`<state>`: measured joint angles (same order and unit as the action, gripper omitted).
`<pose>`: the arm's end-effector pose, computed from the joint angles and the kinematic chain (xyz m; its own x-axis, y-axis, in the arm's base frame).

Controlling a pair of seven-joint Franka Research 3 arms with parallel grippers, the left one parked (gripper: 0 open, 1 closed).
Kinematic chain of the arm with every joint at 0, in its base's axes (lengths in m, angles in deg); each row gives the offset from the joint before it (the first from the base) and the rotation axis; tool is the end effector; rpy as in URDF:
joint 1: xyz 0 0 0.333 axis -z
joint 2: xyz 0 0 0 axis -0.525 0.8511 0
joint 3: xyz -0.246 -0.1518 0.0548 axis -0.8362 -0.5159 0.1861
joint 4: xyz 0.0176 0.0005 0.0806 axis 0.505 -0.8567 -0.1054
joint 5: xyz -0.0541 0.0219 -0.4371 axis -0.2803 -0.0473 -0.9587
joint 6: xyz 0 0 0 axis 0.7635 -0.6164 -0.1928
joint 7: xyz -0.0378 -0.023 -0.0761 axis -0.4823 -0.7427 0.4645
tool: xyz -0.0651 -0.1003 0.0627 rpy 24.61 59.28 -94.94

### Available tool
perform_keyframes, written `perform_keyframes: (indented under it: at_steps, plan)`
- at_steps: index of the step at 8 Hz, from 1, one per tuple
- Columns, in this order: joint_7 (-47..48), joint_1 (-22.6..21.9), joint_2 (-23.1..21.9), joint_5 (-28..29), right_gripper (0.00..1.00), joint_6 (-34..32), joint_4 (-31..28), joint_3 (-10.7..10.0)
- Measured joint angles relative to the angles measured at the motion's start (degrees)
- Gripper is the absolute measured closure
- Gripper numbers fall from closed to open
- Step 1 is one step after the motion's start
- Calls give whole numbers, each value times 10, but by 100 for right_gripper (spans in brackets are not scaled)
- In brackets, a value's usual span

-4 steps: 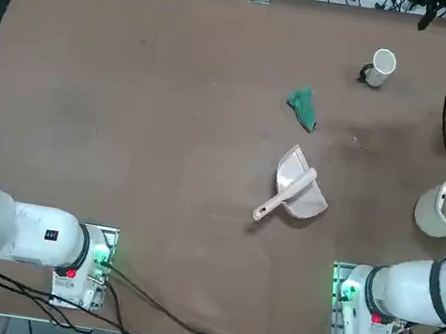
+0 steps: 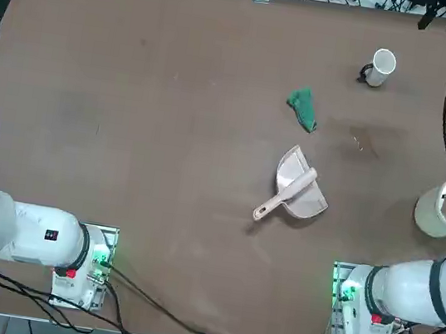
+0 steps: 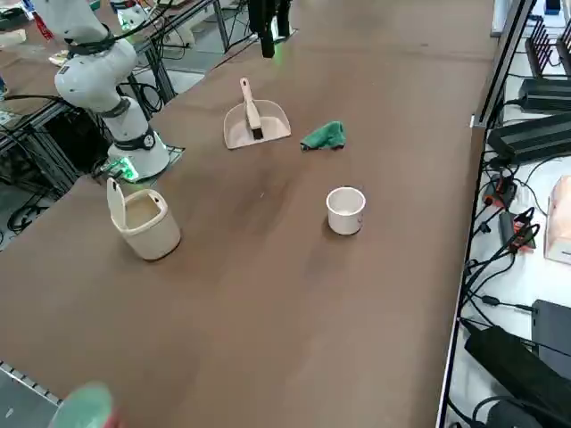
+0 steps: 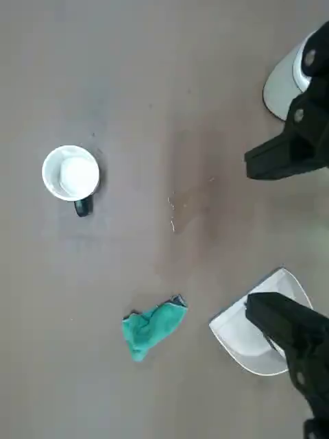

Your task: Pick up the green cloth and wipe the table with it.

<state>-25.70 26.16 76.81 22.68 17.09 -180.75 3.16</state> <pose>0.5898 0.0294 0.5534 0.9991 0.0297 -0.0313 0.0287 -0.9991 -0.0319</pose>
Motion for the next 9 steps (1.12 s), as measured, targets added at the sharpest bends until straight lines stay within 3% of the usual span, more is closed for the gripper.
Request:
perform_keyframes:
  at_steps: [3,5,9]
  plan:
    - [24,-27,16,3,0,6,-3,1]
    - [44,-81,54,7,0,67,-28,4]
    - [106,-189,213,16,0,265,-61,8]
